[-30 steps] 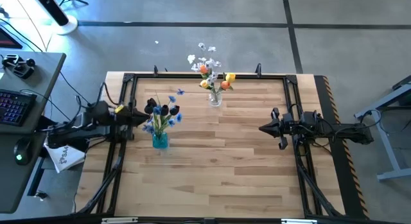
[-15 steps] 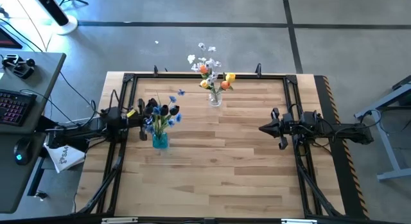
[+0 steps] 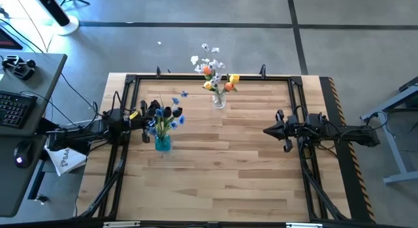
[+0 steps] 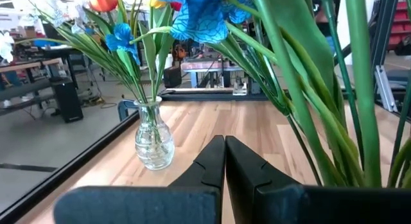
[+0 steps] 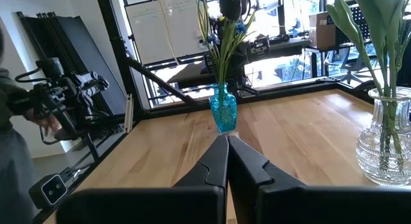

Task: Sort flowers into vase by color
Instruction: Return to Home Position

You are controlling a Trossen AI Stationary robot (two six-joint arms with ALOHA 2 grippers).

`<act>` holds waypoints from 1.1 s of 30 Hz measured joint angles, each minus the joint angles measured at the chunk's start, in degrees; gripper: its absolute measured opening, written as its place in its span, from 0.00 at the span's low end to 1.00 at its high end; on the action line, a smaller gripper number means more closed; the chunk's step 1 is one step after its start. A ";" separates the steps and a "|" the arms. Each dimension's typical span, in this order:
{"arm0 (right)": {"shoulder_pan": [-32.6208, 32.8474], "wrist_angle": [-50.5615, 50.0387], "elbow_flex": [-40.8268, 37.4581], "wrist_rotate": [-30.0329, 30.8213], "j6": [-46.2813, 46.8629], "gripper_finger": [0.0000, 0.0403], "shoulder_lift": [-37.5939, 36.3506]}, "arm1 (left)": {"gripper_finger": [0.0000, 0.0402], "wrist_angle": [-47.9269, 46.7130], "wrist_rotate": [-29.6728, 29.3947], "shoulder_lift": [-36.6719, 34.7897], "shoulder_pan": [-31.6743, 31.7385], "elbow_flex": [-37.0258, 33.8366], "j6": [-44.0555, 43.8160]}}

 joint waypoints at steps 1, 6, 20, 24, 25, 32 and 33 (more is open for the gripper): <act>0.00 0.00 0.00 -0.01 -0.01 0.00 0.00 | 0.00 -0.02 0.00 0.00 0.00 0.00 0.02; 0.00 0.00 0.00 0.01 0.00 0.00 0.00 | 0.00 0.01 0.01 0.00 0.00 0.00 0.01; 0.00 0.00 0.00 0.01 0.00 0.00 0.00 | 0.00 0.09 0.05 -0.15 -6.84 0.00 -0.02; 0.00 0.01 0.00 0.03 0.00 0.00 0.00 | 0.00 0.05 0.05 -0.15 -7.22 0.00 -0.02; 0.00 0.00 0.00 0.03 -0.02 0.00 0.00 | 0.00 0.04 0.05 -0.15 -7.22 0.00 -0.03; 0.00 0.00 0.00 0.03 0.00 0.00 0.00 | 0.00 0.04 0.05 -0.15 -7.21 0.00 -0.03; 0.00 0.00 0.00 0.03 0.00 0.00 0.00 | 0.00 0.04 0.05 -0.15 -7.21 0.00 -0.03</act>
